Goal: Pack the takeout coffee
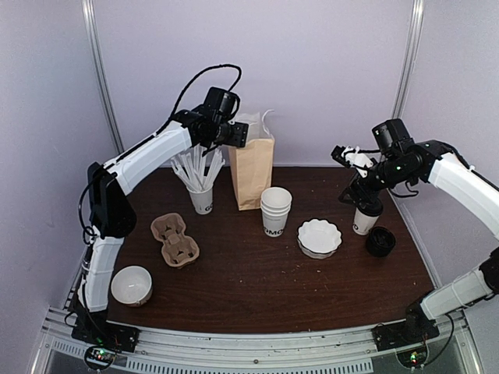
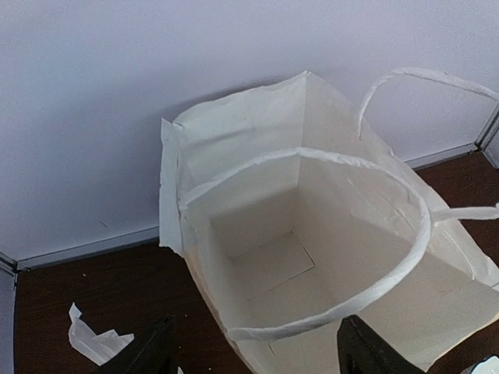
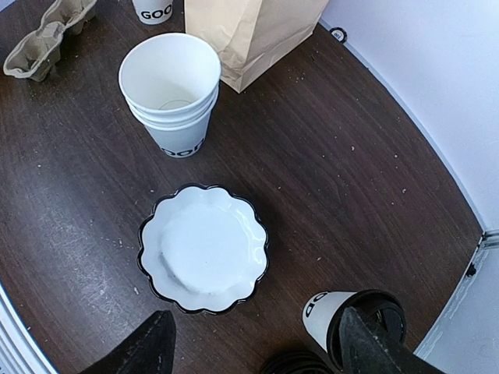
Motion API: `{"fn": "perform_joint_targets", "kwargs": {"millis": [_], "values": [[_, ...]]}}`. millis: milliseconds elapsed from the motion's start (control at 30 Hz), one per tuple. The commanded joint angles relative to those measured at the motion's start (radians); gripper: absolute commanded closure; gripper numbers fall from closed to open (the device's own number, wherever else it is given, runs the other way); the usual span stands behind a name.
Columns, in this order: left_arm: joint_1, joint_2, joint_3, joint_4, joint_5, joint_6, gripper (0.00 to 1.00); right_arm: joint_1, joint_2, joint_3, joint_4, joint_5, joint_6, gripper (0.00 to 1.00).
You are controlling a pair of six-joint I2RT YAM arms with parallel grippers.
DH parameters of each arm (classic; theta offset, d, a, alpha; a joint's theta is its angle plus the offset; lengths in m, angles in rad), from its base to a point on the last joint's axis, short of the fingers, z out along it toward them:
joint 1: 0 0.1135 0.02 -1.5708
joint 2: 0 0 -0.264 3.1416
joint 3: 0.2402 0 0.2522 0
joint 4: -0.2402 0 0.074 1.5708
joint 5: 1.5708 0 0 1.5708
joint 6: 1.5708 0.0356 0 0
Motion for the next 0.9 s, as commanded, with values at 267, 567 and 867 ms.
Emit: {"fn": "perform_joint_targets", "kwargs": {"millis": [267,567,867], "values": [[0.044,0.053,0.054,0.079,0.028,-0.084,0.7,-0.017,-0.009,-0.008,0.008,0.0,0.0,0.24],[0.048,-0.038,-0.03,0.279,0.133,-0.066,1.0,-0.029,-0.034,-0.021,0.009,0.002,0.001,0.24],[0.042,-0.184,-0.095,0.455,0.274,-0.007,1.0,-0.054,-0.051,-0.035,0.023,0.006,0.005,0.24]]}}
